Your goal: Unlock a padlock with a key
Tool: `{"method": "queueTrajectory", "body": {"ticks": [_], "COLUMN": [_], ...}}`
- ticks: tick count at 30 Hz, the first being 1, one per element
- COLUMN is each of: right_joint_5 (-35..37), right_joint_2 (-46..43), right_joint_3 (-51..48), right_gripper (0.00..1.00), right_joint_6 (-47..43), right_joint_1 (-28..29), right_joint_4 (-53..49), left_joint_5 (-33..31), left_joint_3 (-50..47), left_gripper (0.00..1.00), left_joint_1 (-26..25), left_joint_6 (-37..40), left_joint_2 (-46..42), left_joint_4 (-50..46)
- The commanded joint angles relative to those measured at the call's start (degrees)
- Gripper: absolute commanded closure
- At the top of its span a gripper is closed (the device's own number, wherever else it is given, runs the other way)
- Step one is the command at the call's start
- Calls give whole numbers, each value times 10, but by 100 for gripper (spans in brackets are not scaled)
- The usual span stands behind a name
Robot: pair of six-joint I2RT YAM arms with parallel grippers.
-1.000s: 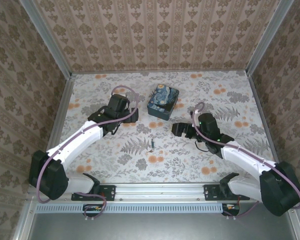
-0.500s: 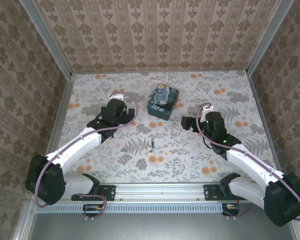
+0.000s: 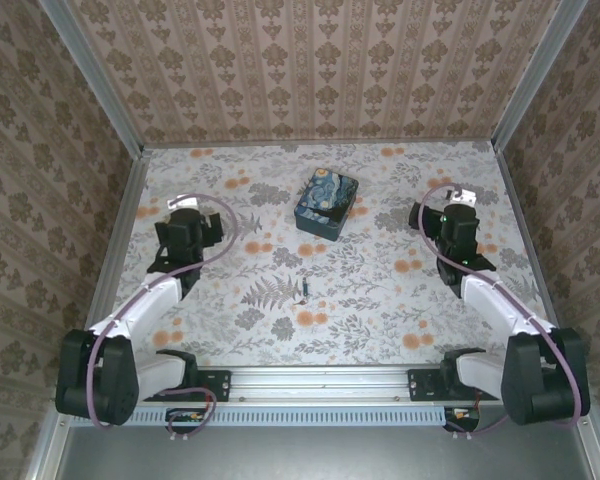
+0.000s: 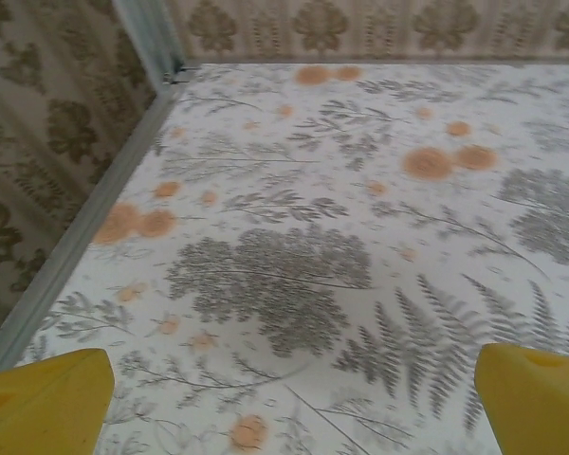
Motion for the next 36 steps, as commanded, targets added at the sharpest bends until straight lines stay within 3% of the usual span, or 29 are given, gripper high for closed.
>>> {"method": "queueTrajectory", "body": {"ticks": [1, 11, 19, 26, 32, 34, 36], "right_joint_5": [10, -28, -32, -89, -152, -150, -148], "right_joint_2": [23, 40, 58, 118, 159, 190, 212], "right_joint_3": [-1, -47, -56, -108, -118, -139, -156], "right_gripper": [0, 0, 0, 0, 1, 0, 1], "right_joint_6": [-9, -17, -68, -81, -112, -113, -112], "right_joint_1": [-21, -58, -59, -62, -56, -54, -54], "right_joint_4": [51, 119, 139, 303, 348, 420, 473], "left_joint_5": [3, -22, -1, 33, 83, 92, 105], "left_joint_3": [-22, -80, -114, -122, -139, -145, -135], "left_gripper": [0, 0, 0, 0, 0, 0, 0], "left_joint_1": [32, 59, 62, 67, 75, 78, 79], "left_joint_6": [16, 88, 91, 102, 121, 124, 127], "left_joint_2": [-2, -28, 27, 112, 189, 219, 216], "left_joint_4": [75, 133, 230, 328, 439, 477, 450]}}
